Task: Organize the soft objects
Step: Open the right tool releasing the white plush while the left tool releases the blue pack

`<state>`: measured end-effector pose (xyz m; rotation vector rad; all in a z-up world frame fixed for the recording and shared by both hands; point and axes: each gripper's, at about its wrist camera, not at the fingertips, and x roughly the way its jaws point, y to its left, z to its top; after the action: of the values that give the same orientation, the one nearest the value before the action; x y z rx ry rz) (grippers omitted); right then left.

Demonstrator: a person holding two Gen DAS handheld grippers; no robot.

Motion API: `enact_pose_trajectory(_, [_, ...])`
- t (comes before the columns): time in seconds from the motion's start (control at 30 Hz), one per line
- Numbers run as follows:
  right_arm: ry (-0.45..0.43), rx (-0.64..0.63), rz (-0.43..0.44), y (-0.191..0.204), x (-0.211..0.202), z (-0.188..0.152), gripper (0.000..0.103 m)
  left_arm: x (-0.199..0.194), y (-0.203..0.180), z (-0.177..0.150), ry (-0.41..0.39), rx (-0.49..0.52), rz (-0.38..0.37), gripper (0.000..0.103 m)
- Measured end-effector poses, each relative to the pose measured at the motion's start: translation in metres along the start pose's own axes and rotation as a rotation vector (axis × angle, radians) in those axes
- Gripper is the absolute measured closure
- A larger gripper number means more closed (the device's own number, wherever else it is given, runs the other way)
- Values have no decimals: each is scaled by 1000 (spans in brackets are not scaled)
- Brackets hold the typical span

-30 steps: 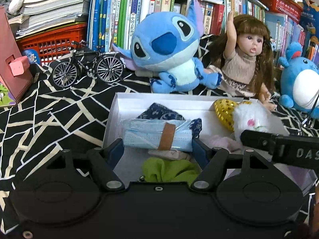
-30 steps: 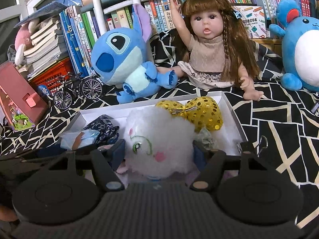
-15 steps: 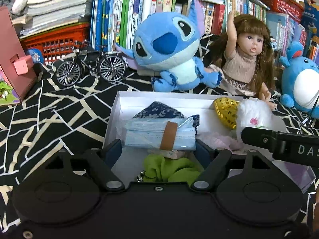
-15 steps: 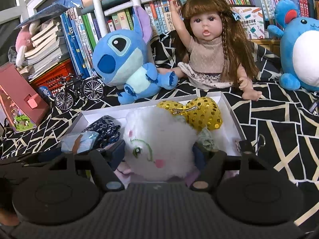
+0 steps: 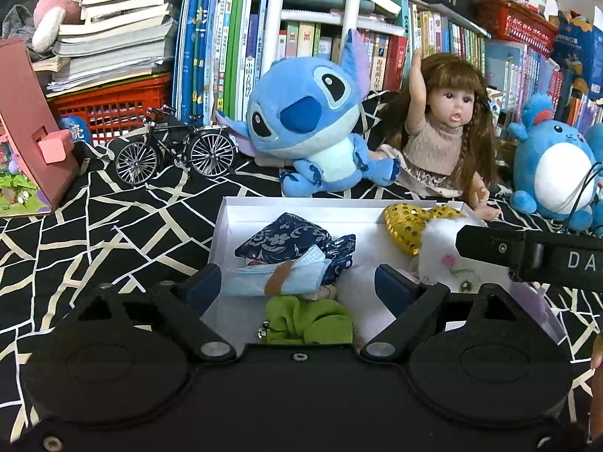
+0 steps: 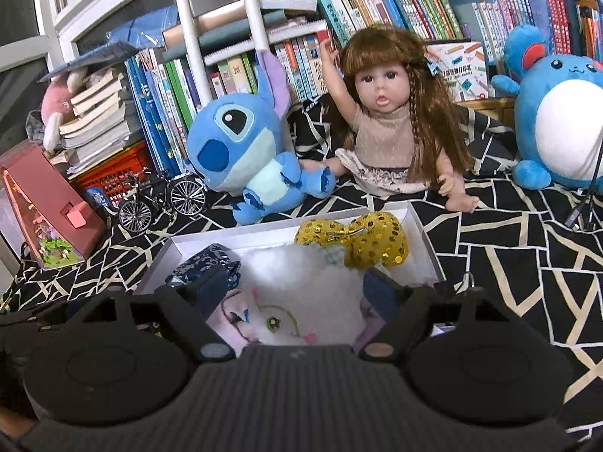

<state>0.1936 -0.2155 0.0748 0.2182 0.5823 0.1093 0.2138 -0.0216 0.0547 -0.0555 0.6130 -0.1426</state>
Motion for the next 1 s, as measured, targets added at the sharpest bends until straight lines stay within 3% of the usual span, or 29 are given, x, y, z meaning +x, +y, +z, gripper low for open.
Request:
enact_pose_trajectory(0.53, [-77, -68, -1, 8, -45, -5, 2, -48, 6, -8, -38, -29, -16, 12])
enact_pose_trajectory(1.0, [-123, -117, 9, 15, -81, -25, 0, -89, 12, -27, -70, -27, -32, 11])
